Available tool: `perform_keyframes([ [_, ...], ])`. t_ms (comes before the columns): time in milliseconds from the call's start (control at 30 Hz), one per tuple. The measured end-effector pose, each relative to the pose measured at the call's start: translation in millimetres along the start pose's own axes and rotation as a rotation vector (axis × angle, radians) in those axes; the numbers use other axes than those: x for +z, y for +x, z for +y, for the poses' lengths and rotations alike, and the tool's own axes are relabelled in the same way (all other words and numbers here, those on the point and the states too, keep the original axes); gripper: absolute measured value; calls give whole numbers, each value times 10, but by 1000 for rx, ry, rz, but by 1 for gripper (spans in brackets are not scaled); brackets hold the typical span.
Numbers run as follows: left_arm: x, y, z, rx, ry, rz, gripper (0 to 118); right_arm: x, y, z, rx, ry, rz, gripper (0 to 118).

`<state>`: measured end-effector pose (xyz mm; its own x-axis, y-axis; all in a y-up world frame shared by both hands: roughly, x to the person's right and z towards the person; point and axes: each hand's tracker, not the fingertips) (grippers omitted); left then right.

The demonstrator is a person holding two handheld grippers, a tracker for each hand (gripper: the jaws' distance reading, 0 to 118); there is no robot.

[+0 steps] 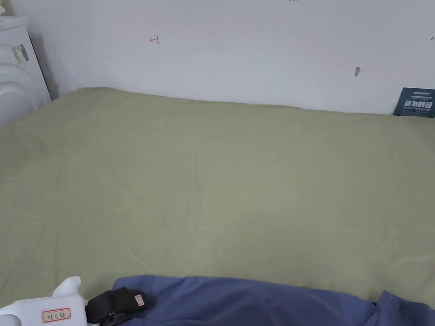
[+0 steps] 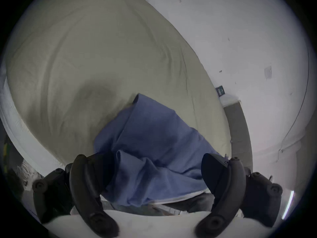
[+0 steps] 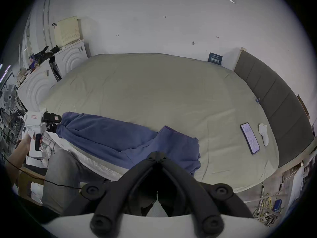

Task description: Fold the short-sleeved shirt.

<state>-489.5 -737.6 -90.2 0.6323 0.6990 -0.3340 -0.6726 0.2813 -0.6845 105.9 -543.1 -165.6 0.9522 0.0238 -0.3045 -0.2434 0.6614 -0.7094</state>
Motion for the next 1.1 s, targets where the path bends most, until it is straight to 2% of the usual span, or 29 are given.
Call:
perform_keyframes([
  [67, 28, 9, -37, 57, 29, -13, 108, -18, -25, 2, -2, 0, 10, 0],
  [133, 85, 47, -24, 43, 17, 10, 103, -27, -35, -5, -4, -2, 23, 0],
  [167, 135, 62, -3, 15, 11, 50, 84, -40, -47, -7, -2, -5, 26, 0],
  [200, 216, 146, -15, -23, 20, 77, 34, -49, -60, -12, 1, -6, 28, 0],
  [233, 229, 161, -83, -12, 21, 79, 3, -41, -58, -17, 2, -6, 31, 0],
  [300, 243, 161, -149, 90, -6, -27, 3, -34, -54, -23, 1, -8, 35, 0],
  [333, 318, 241, -72, 96, 22, -42, 3, -28, -54, -30, -3, -6, 36, 0],
  [633, 342, 1036, 22, -178, 83, -190, 3, 140, 78, -114, -24, 13, 28, 0],
  [733, 345, 1158, 22, -270, 105, -113, 3, 189, 111, -124, -30, 25, 21, 0],
  [767, 329, 1115, 35, -263, 101, -105, 3, 203, 127, -131, -32, 26, 21, 0],
  [900, 348, 651, 7, -75, 124, 10, 3, 242, 151, -152, -29, 29, 16, 0],
  [967, 381, 531, -1, -43, 116, 1, 3, 273, 164, -160, -36, 36, 15, 0],
  [1033, 405, 505, 14, -45, 125, -51, 3, 300, 173, -168, -43, 44, 14, 0],
  [1100, 401, 654, 7, -110, 150, -106, 3, 312, 177, -172, -49, 47, 12, 0],
])
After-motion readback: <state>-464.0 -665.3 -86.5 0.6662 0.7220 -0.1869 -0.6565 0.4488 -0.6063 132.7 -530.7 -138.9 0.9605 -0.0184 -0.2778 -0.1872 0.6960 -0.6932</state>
